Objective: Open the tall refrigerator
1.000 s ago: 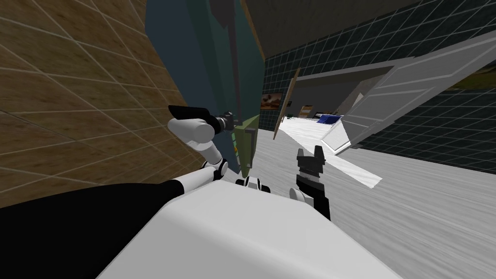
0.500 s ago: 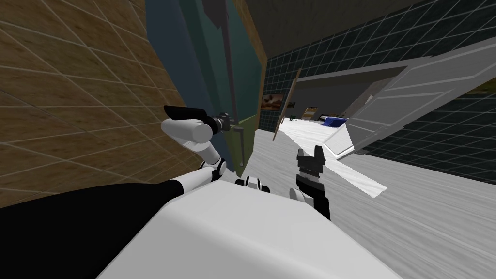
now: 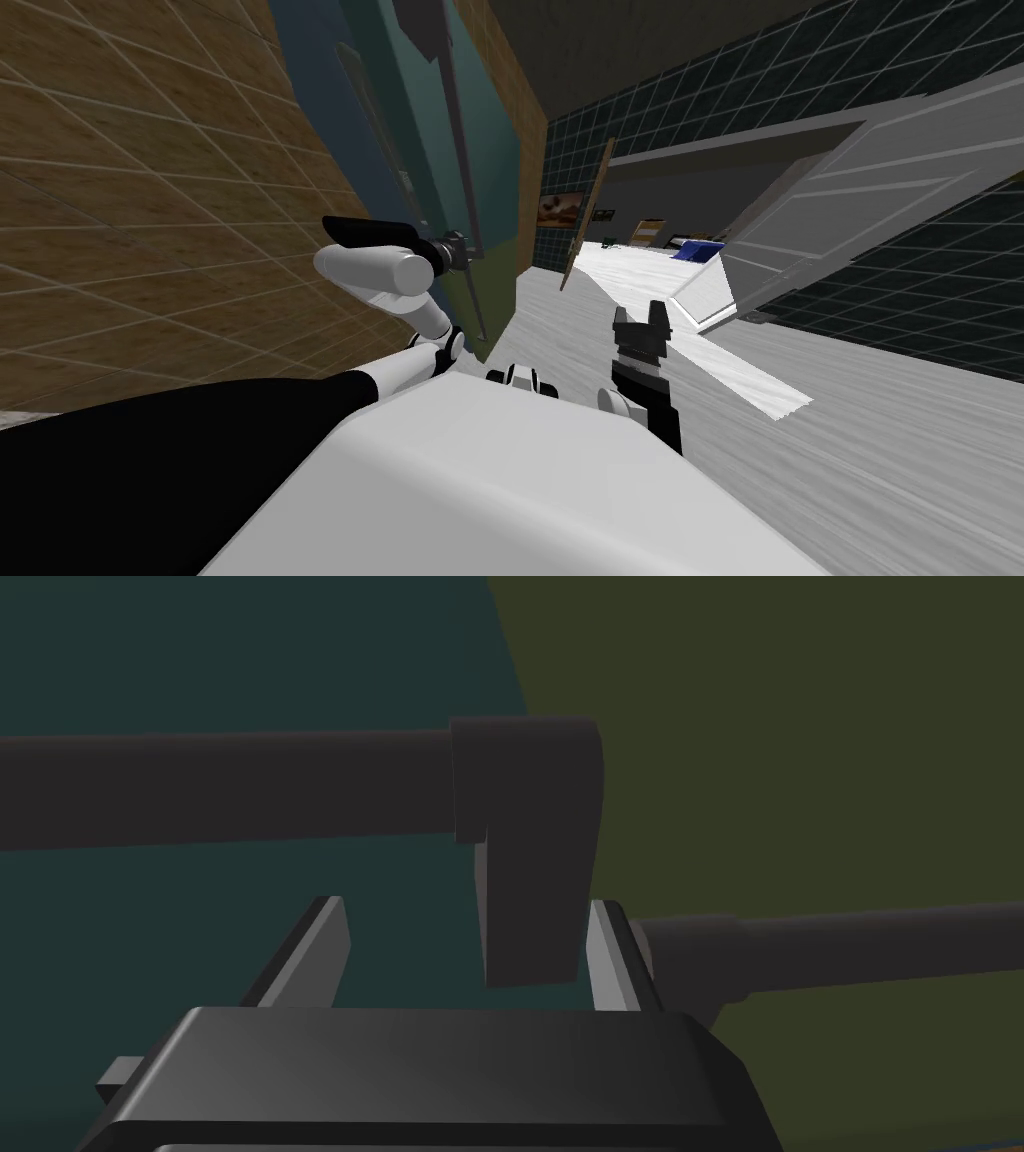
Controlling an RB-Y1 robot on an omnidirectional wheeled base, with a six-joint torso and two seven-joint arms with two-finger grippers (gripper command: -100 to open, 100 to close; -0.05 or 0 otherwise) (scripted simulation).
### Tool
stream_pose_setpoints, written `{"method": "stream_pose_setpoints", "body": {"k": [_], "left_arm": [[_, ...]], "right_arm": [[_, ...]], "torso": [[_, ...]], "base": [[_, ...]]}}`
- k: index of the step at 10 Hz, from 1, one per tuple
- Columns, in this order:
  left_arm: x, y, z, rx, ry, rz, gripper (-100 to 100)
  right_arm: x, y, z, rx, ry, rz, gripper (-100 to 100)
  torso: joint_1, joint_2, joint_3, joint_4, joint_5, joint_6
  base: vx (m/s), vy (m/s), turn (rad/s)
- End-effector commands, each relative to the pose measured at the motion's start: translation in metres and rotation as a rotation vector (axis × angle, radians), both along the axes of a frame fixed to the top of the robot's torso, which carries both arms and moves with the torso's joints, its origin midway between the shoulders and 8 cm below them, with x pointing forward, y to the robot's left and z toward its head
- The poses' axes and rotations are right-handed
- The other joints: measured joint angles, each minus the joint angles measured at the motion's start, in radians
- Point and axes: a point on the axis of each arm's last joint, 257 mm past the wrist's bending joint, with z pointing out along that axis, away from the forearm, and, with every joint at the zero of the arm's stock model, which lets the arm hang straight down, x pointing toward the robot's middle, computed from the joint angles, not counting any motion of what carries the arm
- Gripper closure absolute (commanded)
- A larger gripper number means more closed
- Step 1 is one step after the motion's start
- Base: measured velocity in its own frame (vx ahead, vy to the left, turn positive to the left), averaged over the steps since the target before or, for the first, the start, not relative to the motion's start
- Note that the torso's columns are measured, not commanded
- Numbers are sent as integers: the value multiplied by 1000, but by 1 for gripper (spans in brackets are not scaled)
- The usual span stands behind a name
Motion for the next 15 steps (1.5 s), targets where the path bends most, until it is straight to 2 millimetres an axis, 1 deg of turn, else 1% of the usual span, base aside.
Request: {"method": "stream_pose_setpoints", "body": {"k": [1,2,3,4,5,6,7,8,9,11,12,13,15], "left_arm": [[-6,17,13,2,-31,58,100],[-9,26,15,2,-35,86,100],[-6,24,6,0,-8,71,100],[-8,35,3,1,0,105,100],[-10,45,5,2,-4,136,100],[-10,45,5,2,-4,136,100],[-13,55,6,4,-9,167,100],[-16,65,8,5,-14,198,100],[-16,65,8,5,-14,198,100],[-22,84,12,8,-26,260,100],[-22,84,12,8,-26,260,100],[-25,93,15,10,-32,291,100],[-33,111,19,14,-45,352,100]], "right_arm": [[0,0,0,0,0,0,0],[0,0,0,0,0,0,0],[0,0,0,0,0,0,0],[0,0,0,0,0,0,0],[0,0,0,0,0,0,0],[0,0,0,0,0,0,0],[0,0,0,0,0,0,0],[0,0,0,0,0,0,0],[0,0,0,0,0,0,0],[0,0,0,0,0,0,0],[0,0,0,0,0,0,0],[0,0,0,0,0,0,0],[0,0,0,0,0,0,0]], "torso": [[-1,1,1,1,0,-2],[-6,3,2,1,-1,-2],[-4,7,5,3,-2,-4],[8,11,8,5,2,-4],[8,10,7,5,3,-7],[-5,6,5,4,-1,-5],[-6,6,4,2,-3,-1],[-4,6,4,2,-2,-1],[-6,7,5,3,-2,-3],[6,6,4,3,2,-5],[4,4,3,2,1,-5],[3,5,3,2,1,-3],[-2,1,1,1,-1,-3]], "base": [[14,-391,109],[17,-378,121],[-10,-164,68],[37,-172,58],[124,-362,114],[101,-327,99],[62,-288,45],[55,-370,58],[85,-268,40],[113,-270,57],[103,-277,65],[105,-282,41],[107,-402,88]]}}
